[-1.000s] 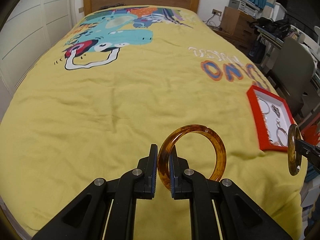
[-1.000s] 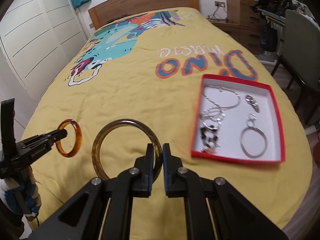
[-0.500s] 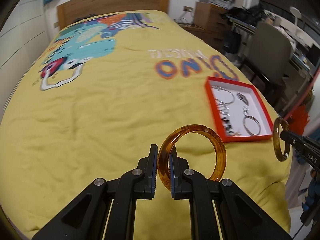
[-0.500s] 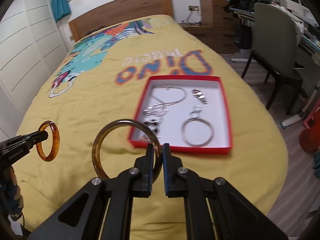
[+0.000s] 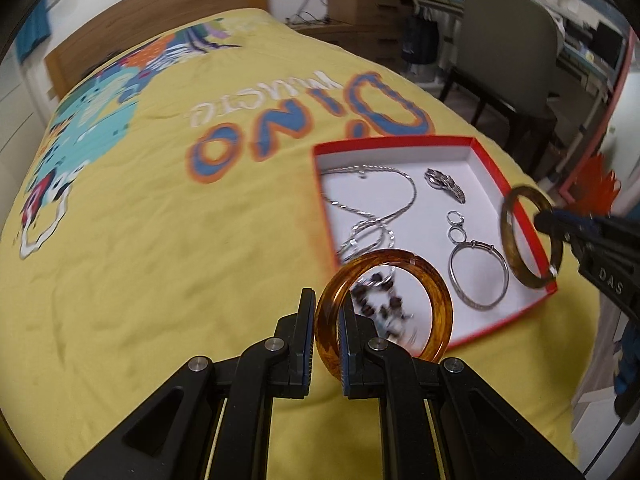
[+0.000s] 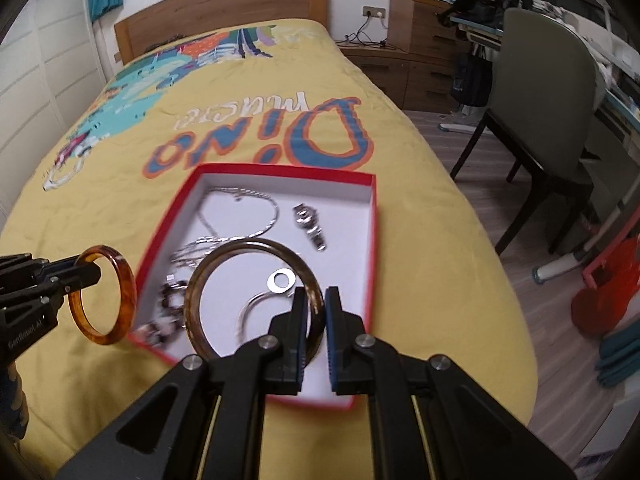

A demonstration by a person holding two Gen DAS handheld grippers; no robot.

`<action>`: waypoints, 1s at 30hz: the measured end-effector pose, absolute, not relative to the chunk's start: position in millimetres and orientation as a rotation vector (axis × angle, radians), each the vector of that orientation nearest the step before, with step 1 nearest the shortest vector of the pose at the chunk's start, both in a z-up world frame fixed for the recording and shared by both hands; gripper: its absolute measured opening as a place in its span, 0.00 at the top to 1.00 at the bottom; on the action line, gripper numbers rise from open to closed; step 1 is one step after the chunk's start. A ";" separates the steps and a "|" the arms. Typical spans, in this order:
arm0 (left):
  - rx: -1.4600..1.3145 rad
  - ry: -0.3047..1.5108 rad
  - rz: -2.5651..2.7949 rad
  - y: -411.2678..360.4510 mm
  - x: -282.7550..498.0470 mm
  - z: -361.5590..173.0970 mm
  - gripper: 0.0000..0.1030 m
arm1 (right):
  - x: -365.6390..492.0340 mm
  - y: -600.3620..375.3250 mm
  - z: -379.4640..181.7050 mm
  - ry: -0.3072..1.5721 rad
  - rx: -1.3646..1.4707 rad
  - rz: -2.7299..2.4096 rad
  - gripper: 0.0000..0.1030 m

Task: Organize jewelry
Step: 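Carry the amber and dark-brown bangles with both tools over the red box, then open both tools to release the bangles into the box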

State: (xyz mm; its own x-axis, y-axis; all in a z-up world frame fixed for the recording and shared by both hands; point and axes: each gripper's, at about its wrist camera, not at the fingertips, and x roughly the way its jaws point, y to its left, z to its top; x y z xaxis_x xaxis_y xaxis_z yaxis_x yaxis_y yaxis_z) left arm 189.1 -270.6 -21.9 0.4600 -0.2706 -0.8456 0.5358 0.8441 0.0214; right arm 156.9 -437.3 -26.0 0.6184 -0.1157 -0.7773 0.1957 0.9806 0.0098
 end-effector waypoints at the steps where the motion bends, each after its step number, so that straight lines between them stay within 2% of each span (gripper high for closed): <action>1: 0.316 0.976 -0.511 -278.2 191.1 -25.8 0.90 | 164.8 -441.5 -30.6 0.894 0.078 -0.173 0.92; 8: 0.405 0.972 -0.536 -317.3 198.7 -51.0 0.90 | 197.4 -451.2 -51.4 0.931 -0.026 -0.136 0.92; 14: 0.406 1.009 -0.535 -320.9 201.7 -68.4 0.90 | 213.3 -444.7 -66.8 0.963 -0.106 -0.098 0.92; 28: 0.384 1.024 -0.523 -316.8 200.2 -69.4 0.88 | 216.2 -442.5 -80.7 1.013 -0.144 -0.105 0.91; 30: 0.373 1.030 -0.527 -314.5 199.1 -68.8 0.88 | 214.7 -442.7 -79.3 1.015 -0.136 -0.111 0.86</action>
State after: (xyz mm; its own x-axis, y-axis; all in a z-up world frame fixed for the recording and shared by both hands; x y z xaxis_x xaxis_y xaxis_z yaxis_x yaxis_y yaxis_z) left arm 199.1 -314.5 -68.8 0.4086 -0.2373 -0.8813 0.5762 0.8160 0.0474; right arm 214.7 -442.7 -79.3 0.5235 -0.1551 -0.8378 0.0293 0.9860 -0.1642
